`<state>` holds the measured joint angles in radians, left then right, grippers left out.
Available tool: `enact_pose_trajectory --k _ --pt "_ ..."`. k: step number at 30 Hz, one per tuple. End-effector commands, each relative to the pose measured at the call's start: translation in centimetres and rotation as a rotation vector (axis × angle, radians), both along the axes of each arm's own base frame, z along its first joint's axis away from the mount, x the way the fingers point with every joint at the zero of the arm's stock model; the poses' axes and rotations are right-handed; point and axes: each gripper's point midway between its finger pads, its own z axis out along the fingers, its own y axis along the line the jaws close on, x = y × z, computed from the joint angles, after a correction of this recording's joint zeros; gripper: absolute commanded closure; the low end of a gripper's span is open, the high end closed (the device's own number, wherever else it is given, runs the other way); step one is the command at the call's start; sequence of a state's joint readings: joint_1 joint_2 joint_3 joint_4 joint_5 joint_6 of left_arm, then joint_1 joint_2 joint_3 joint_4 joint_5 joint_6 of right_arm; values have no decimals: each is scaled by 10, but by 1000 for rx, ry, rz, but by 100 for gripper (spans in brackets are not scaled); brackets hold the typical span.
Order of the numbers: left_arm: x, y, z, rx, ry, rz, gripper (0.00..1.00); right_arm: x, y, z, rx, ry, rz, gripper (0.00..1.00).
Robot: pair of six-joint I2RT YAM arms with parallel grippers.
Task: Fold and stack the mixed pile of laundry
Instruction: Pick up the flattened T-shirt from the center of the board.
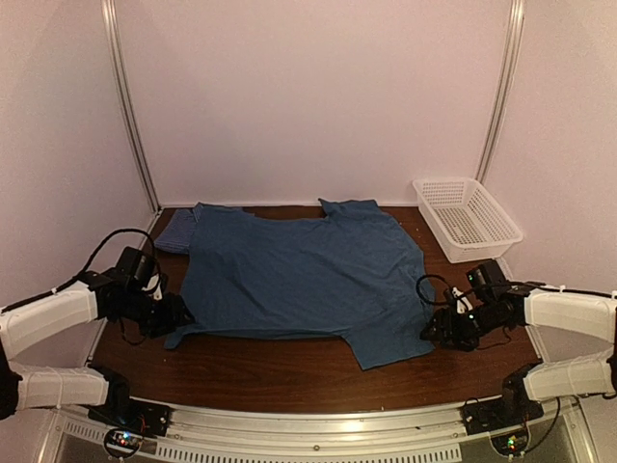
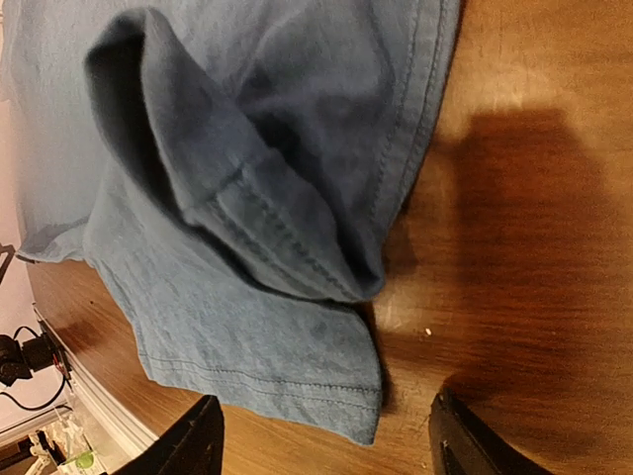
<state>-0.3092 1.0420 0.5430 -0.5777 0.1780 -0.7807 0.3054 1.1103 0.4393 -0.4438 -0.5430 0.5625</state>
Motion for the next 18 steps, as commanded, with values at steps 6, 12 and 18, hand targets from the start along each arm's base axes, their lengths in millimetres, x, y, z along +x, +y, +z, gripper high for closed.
enact_pose_trajectory --k 6,12,18 --pt "-33 12 -12 -71 62 181 41 -19 12 -25 11 66 2 52" --pt "-46 27 -22 -72 117 356 51 -15 19 -16 68 46 -10 90" --pt "-55 36 -36 -46 186 454 56 -14 26 15 144 -36 -3 100"
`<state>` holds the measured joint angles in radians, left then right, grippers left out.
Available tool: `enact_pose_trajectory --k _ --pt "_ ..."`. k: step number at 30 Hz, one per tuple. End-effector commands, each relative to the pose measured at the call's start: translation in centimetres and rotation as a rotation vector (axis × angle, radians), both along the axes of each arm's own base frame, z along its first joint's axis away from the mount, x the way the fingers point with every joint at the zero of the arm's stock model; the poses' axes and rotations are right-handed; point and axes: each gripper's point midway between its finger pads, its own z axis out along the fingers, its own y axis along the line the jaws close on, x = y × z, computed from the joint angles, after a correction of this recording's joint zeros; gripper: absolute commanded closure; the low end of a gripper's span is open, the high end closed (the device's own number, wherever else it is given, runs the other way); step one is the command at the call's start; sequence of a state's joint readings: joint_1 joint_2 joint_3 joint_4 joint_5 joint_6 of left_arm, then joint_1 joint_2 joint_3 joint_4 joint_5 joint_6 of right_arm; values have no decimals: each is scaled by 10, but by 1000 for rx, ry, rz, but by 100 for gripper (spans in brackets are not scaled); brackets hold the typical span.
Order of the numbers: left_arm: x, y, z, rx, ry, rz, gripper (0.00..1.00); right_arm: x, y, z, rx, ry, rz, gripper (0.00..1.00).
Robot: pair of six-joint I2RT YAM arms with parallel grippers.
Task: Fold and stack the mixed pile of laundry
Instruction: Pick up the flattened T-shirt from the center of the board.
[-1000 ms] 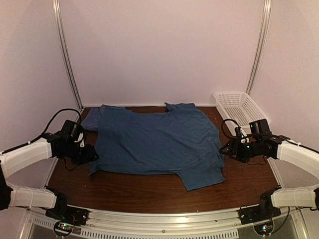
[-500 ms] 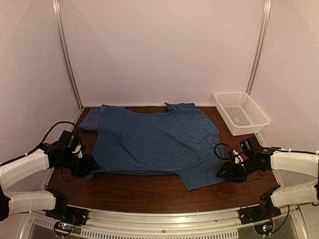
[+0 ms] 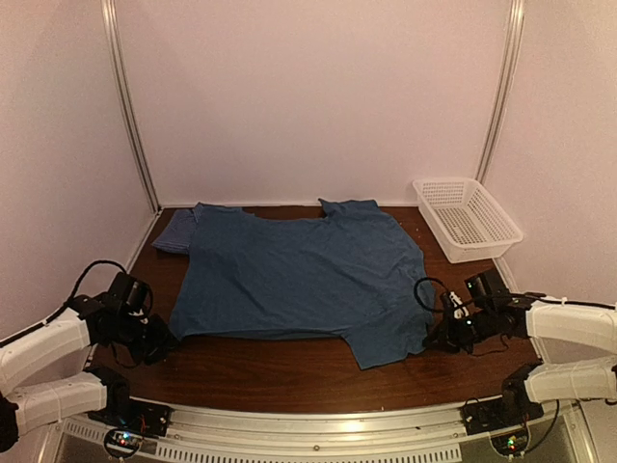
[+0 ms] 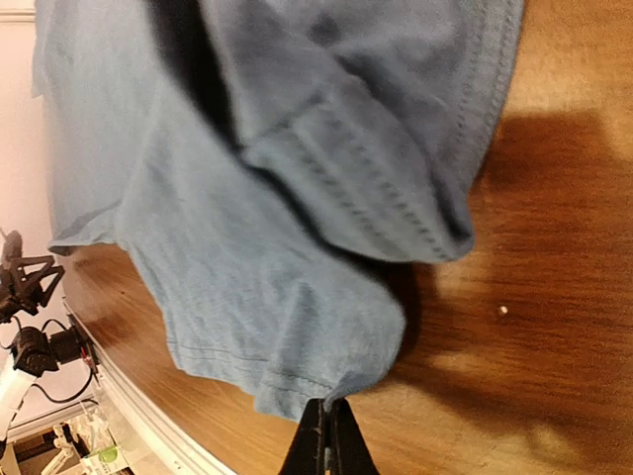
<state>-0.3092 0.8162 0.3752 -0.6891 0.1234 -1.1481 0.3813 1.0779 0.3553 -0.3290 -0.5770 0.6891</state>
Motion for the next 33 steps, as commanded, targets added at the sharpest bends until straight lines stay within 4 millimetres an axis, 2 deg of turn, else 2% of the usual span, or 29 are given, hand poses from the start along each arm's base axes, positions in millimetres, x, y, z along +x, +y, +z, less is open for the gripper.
enact_pose_trajectory --k 1,4,9,15,19,24,28,31,33 --pt "-5 13 -8 48 68 109 56 1 8 29 83 -76 3 100" --pt "-1 19 -7 93 87 122 56 2 9 46 115 -132 -4 100" --pt "2 24 -18 146 139 137 61 -2 10 60 140 -158 12 100" --pt "4 26 -33 174 177 138 74 -2 12 74 155 -195 29 100" --pt "8 26 -28 176 162 135 71 -2 12 82 158 -217 35 100" --pt "14 32 -15 209 122 152 63 -2 13 80 158 -213 38 100" --pt "15 36 -20 250 159 140 63 0 13 85 165 -227 38 100" --pt "15 33 -29 267 218 107 67 0 14 90 170 -239 43 100" --pt "14 30 -35 266 253 84 79 0 14 95 179 -254 45 100"
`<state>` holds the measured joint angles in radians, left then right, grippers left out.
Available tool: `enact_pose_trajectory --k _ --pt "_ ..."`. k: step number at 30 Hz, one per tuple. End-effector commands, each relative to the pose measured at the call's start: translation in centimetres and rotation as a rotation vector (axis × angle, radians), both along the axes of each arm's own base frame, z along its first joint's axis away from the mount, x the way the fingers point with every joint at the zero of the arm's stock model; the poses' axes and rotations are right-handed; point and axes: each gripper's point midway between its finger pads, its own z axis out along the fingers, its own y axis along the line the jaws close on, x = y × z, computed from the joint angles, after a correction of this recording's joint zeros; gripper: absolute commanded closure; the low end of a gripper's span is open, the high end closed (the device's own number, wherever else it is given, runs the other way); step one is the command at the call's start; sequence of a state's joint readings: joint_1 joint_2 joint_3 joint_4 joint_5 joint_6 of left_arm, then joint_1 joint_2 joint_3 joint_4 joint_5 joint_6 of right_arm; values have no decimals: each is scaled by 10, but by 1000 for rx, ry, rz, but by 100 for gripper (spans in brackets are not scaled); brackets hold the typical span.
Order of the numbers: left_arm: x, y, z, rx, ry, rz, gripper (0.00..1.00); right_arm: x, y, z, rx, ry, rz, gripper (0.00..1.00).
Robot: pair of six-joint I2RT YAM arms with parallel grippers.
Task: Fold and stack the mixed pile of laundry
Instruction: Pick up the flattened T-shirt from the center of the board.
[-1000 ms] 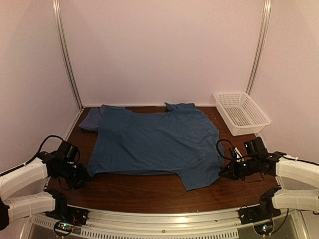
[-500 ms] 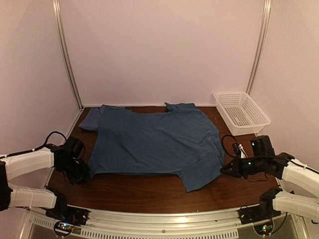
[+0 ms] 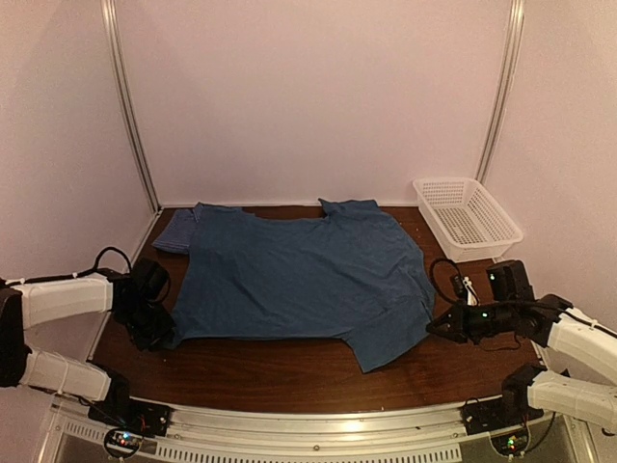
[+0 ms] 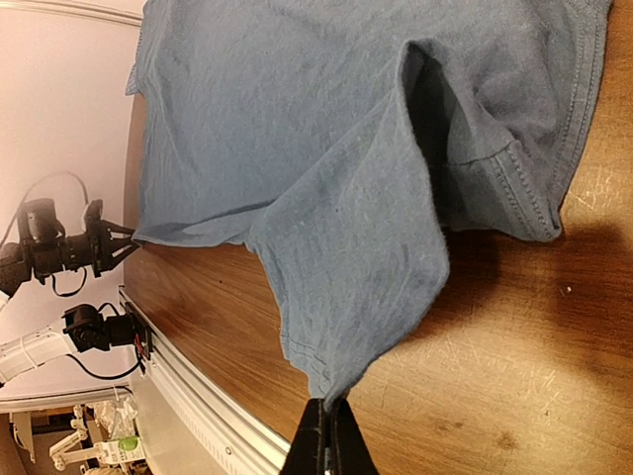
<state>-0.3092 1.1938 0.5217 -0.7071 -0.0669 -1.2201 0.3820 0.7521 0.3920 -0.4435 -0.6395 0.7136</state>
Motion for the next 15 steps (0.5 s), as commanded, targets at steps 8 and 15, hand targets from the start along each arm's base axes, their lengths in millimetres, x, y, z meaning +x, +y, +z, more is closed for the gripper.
enact_pose_trajectory --k 8,15 --pt "-11 -2 7 -11 36 -57 100 -6 7 49 91 -120 43 100" --pt "13 8 66 44 -106 -69 100 1 9 87 144 -195 13 100"
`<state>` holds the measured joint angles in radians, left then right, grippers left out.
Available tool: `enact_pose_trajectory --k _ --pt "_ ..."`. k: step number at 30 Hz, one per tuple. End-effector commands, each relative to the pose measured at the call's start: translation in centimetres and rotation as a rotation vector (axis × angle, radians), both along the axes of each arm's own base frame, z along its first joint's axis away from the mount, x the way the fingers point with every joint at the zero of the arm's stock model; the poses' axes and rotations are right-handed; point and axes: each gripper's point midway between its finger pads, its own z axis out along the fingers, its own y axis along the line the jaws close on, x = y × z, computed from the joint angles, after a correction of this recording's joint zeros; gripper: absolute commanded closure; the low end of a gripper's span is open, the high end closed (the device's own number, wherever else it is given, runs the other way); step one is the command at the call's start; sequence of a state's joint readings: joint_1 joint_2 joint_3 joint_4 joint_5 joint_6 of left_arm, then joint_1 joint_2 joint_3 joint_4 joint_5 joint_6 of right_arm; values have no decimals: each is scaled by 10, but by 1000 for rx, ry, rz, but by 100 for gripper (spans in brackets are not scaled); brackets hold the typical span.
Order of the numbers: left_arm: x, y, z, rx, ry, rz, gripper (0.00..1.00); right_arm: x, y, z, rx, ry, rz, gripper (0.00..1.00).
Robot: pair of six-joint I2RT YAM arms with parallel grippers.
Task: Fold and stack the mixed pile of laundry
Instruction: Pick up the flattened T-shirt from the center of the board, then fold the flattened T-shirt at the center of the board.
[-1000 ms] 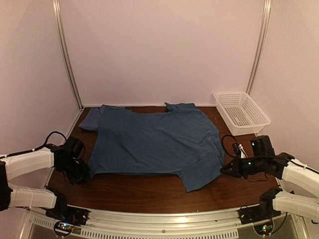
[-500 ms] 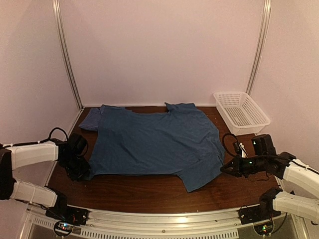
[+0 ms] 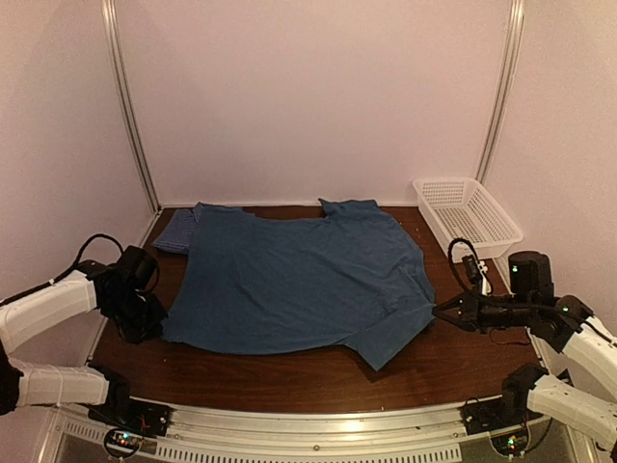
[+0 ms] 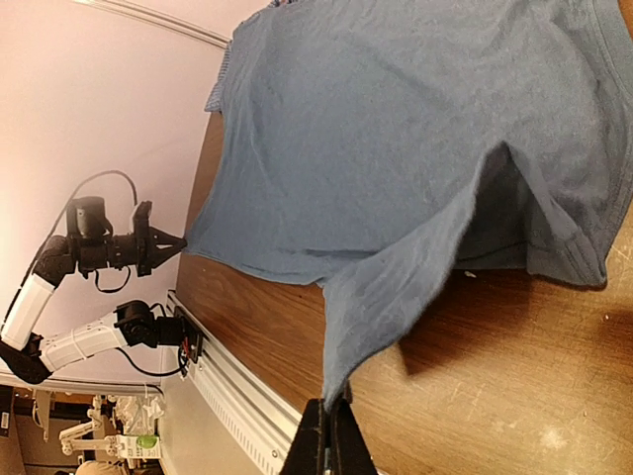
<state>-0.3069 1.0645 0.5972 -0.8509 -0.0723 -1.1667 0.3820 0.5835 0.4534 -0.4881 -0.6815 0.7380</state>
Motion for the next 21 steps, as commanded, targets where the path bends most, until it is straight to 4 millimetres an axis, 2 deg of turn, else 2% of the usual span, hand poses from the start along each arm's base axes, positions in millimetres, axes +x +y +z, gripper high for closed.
enact_pose_trajectory --k 1,6,8,10,12,14,21 --pt "17 7 31 51 -48 -27 100 10 4 34 35 -55 -13 100" --pt "35 12 37 44 -27 -42 100 29 6 58 -13 -99 -19 100" --pt "41 15 44 45 -46 -46 100 33 7 69 -27 -113 -9 100" --pt "45 20 53 58 -69 -47 100 32 6 72 -35 -112 -3 100" --pt "43 22 58 67 -78 -52 100 23 3 60 -57 -71 -2 100" --pt "36 19 55 43 -68 -67 100 10 -2 42 -59 -23 -7 100" --pt "-14 9 14 -33 68 -134 100 -38 -3 8 84 106 9 100"
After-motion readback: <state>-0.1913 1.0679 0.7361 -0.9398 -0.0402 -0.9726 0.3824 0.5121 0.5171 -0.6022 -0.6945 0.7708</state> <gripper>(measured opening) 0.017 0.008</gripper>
